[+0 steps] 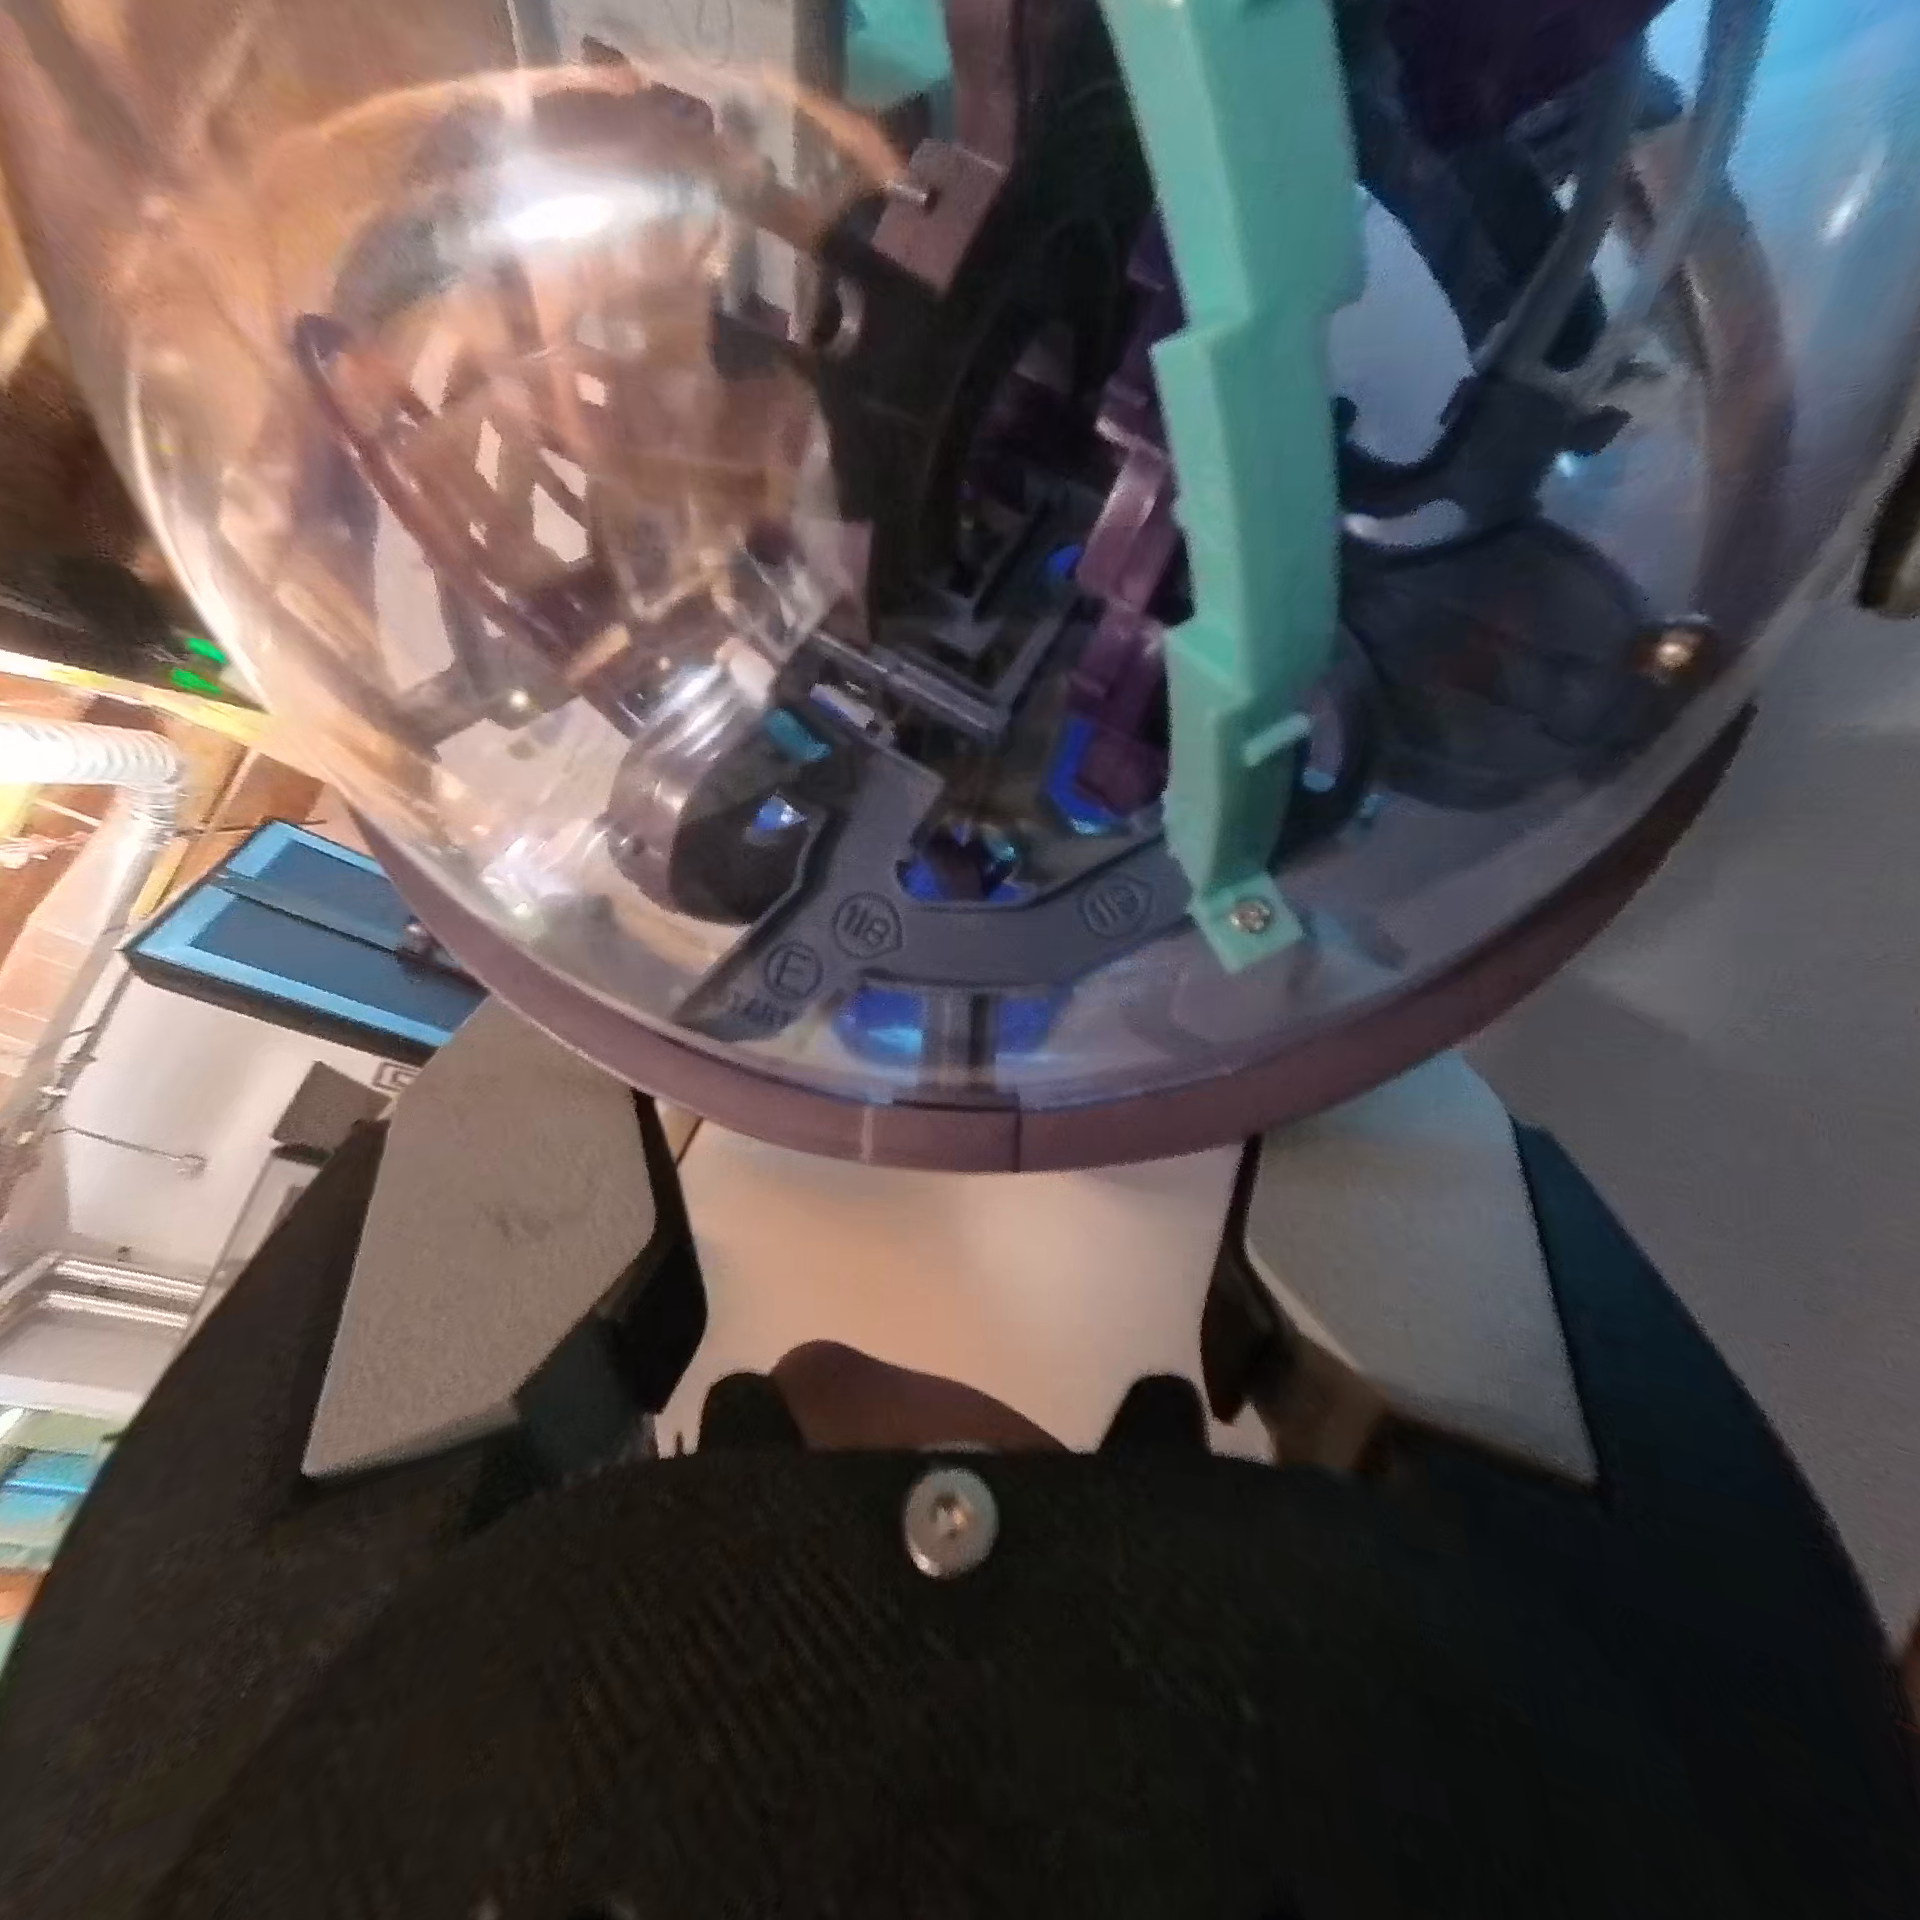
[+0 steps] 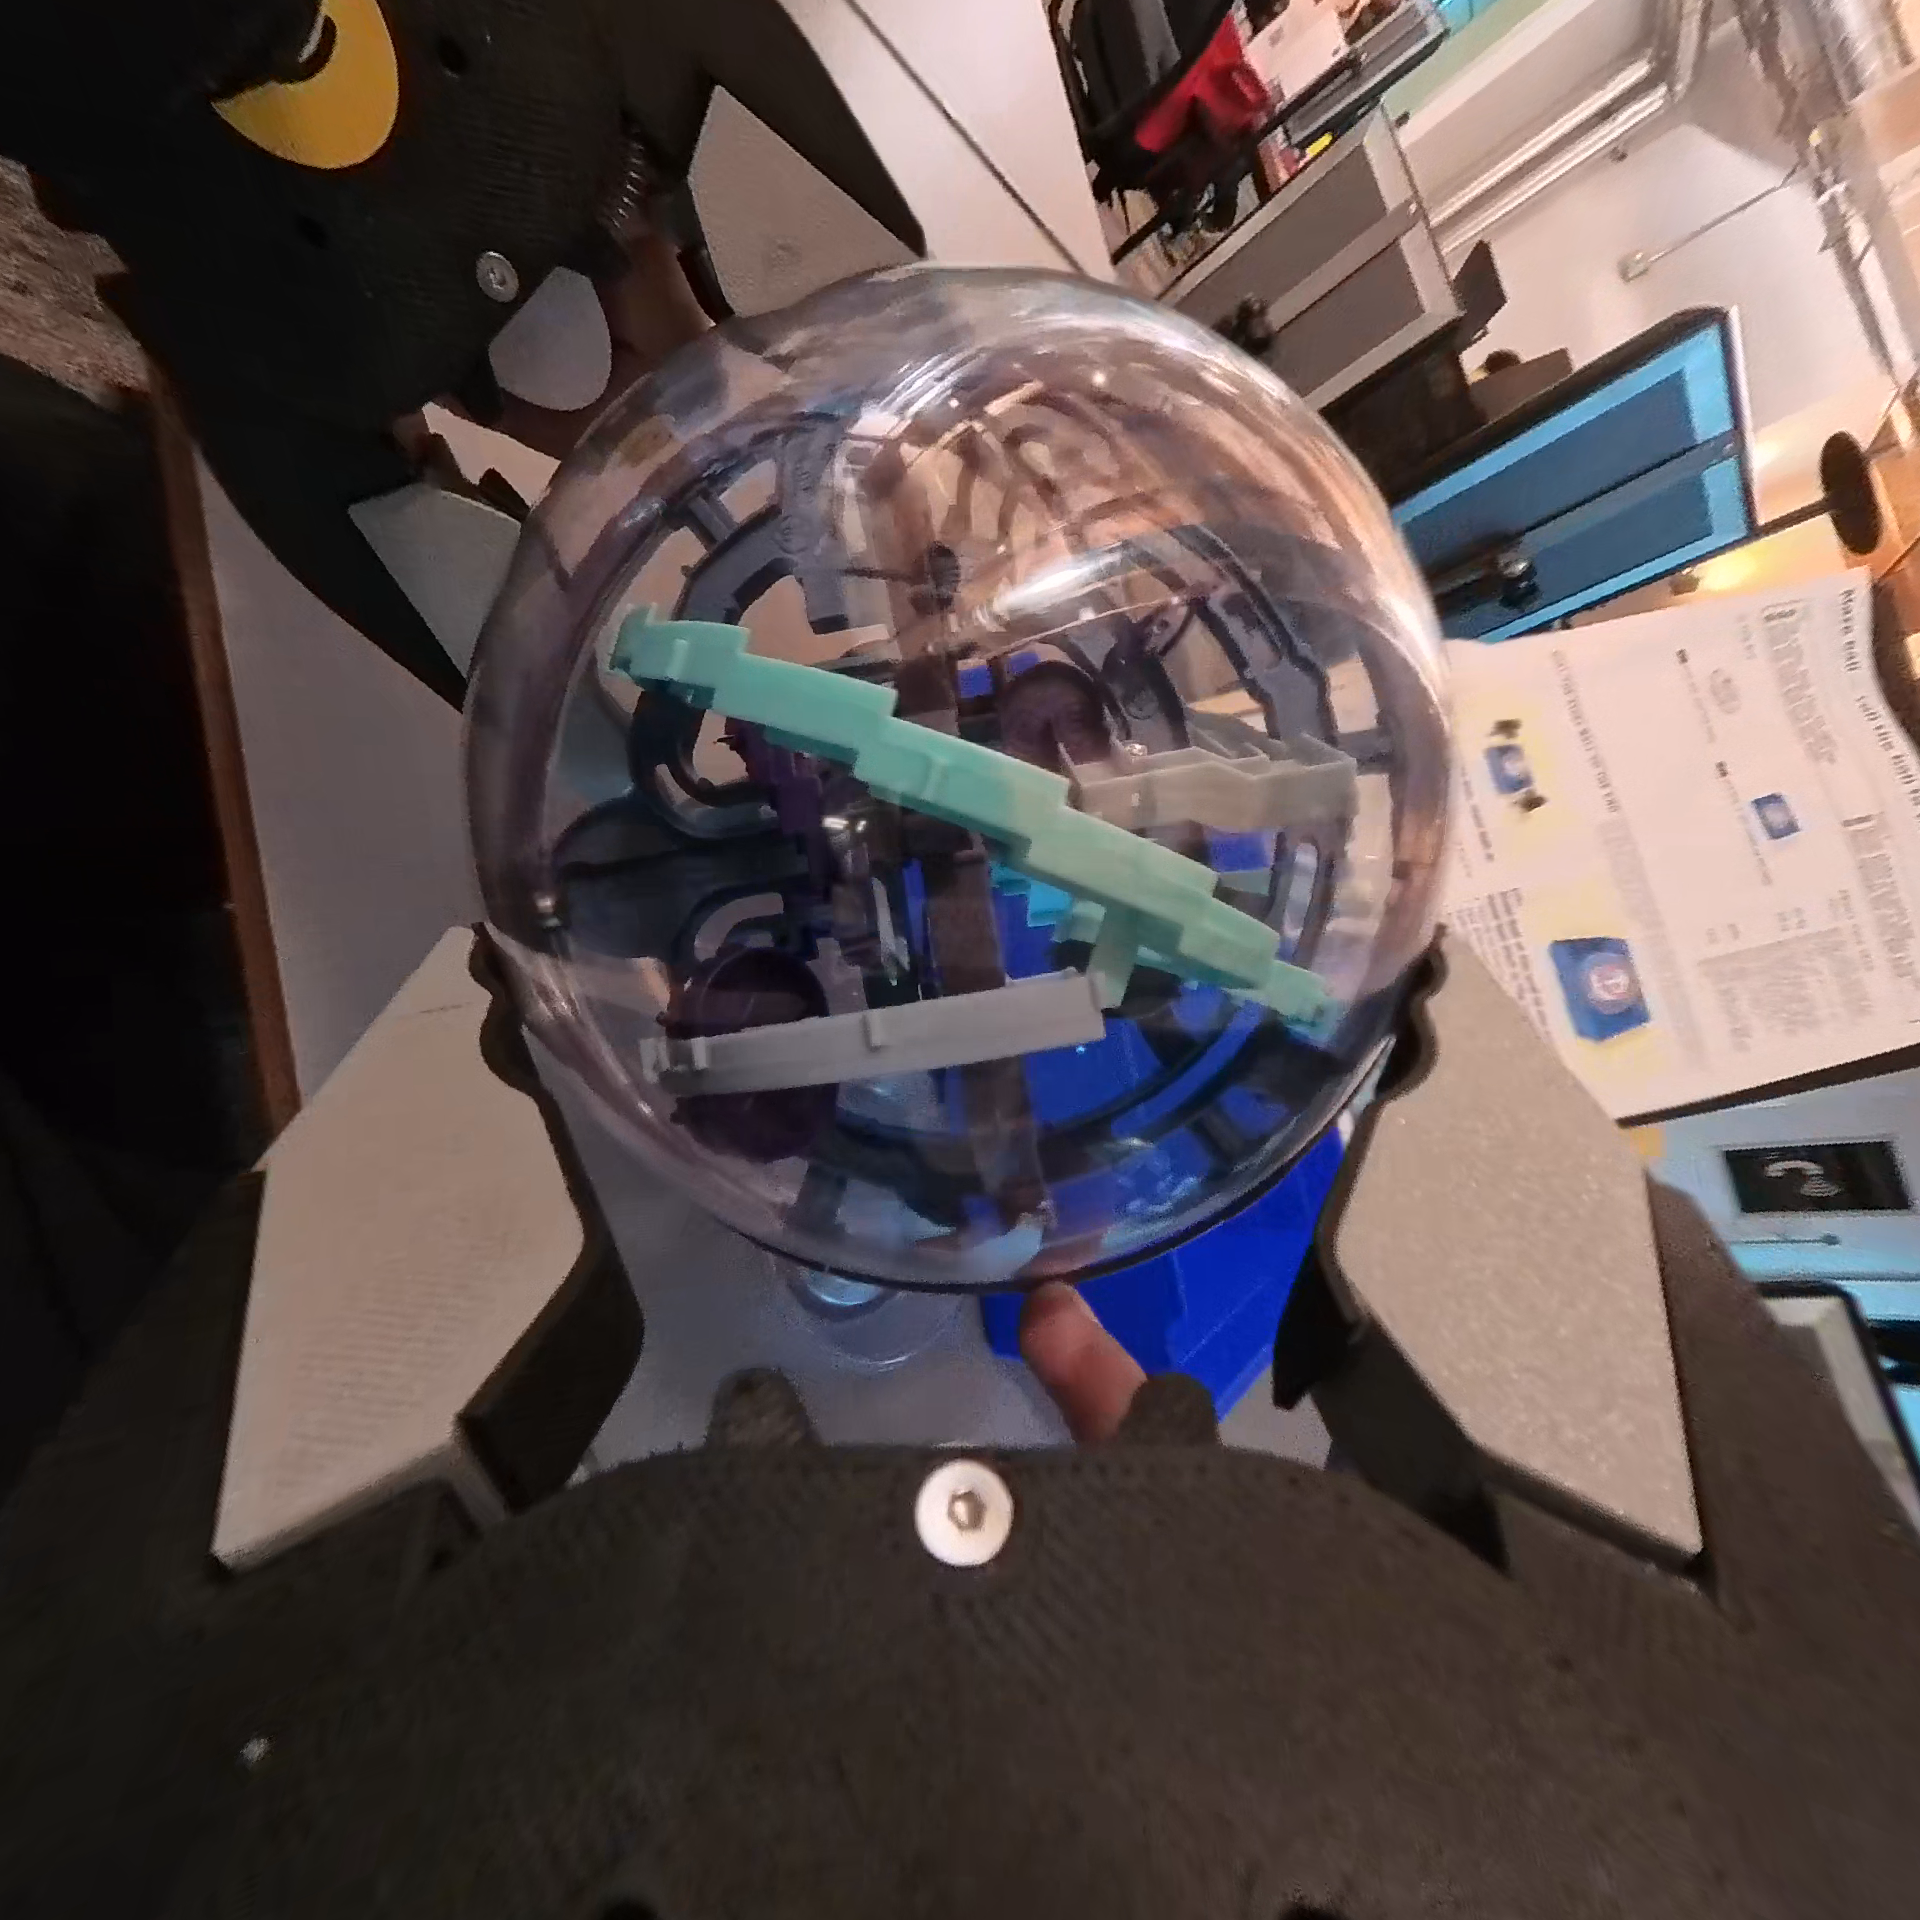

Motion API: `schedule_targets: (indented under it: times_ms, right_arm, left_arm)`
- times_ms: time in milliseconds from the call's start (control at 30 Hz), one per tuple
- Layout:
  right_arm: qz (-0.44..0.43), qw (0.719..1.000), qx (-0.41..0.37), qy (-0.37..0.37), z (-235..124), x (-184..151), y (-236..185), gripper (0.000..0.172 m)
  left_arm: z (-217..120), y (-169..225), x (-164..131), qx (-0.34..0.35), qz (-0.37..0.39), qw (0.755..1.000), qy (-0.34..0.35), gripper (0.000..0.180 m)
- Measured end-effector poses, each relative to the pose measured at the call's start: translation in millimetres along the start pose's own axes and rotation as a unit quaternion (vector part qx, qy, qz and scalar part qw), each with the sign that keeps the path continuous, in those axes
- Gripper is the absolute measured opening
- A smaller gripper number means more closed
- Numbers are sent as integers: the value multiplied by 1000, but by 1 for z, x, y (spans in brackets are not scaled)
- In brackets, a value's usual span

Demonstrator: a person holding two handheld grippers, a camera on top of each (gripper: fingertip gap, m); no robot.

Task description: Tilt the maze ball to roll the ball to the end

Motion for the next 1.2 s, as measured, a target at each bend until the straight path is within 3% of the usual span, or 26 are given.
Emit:
schedule_targets:
  times_ms: [400,667,867,1033,1200]
  right_arm:
    - [43,997,39,-48,10,-24,-12,159]
    - [-41,998,-23,-31,0,-9,-9,158]
    - [-114,986,-112,39,-19,22,6,159]
    - [-185,956,-202,103,-53,71,27,159]
    - [-222,930,-255,142,-84,114,53,159]
  left_arm:
    - [7,33,-8,-60,-43,997,-10,122]
    - [5,16,0,43,-16,999,17,122]
    - [-8,-31,17,148,59,986,42,122]
    - [-34,-95,48,250,133,956,71,123]
    - [-55,-152,80,307,179,931,84,123]
Point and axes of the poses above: each gripper's, where its closed fingertips meet, z out along the fingers, x out of its top, y = z × x across the jaws, the point moved 3 cm from there along -z, back along the fingers, and after that the axes turned 12 degrees about z, right-handed, at the moved point
